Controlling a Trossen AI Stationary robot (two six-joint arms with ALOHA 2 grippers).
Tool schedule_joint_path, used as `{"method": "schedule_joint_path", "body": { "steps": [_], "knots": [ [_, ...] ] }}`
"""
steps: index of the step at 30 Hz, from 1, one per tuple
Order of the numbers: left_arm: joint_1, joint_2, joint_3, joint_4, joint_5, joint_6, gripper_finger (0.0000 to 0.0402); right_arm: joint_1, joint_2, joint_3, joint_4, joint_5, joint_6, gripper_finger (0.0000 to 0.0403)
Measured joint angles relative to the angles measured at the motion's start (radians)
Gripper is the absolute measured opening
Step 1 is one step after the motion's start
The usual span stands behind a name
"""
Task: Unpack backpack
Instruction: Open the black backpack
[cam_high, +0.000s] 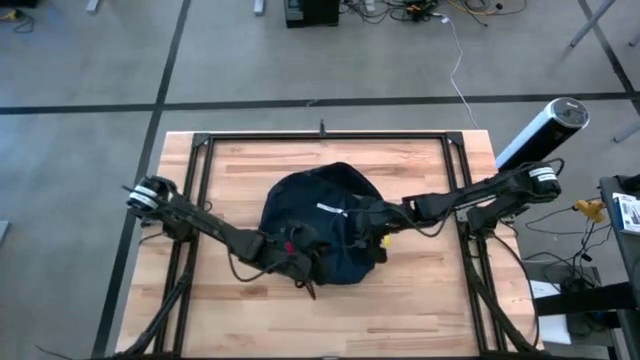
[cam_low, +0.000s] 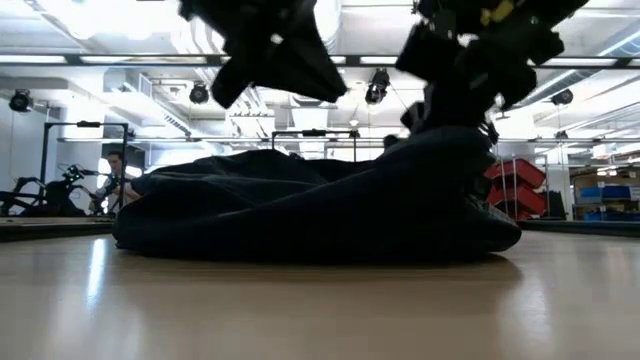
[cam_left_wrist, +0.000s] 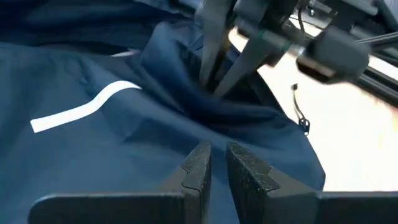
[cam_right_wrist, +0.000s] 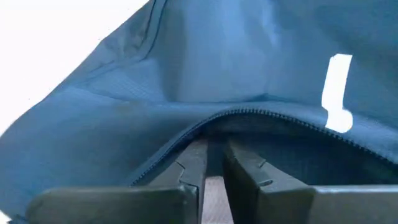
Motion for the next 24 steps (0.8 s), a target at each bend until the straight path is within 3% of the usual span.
{"method": "schedule_joint_path", "body": {
  "steps": [6, 12, 15, 20, 24],
  "knots": [
    [0.063, 0.063, 0.085, 0.001, 0.000, 0.005, 0.0128, 0.006, -0.007, 0.000, 0.007, 0.000, -0.062, 0.0017],
    [0.152, 0.109, 0.069, 0.017, 0.069, -0.009, 0.0221, 0.025, -0.040, 0.002, -0.039, 0.003, -0.091, 0.0023],
    [0.183, 0.112, 0.039, 0.108, 0.096, -0.004, 0.0254, 0.039, -0.058, 0.002, -0.086, 0.035, -0.092, 0.0021],
    [0.224, 0.108, 0.027, 0.263, 0.183, 0.069, 0.0278, 0.038, -0.055, 0.002, -0.089, 0.131, -0.092, 0.0019],
    [0.250, 0.125, 0.024, 0.306, 0.218, 0.101, 0.0276, 0.040, -0.044, 0.002, -0.070, 0.134, -0.092, 0.0019]
  ]
}}
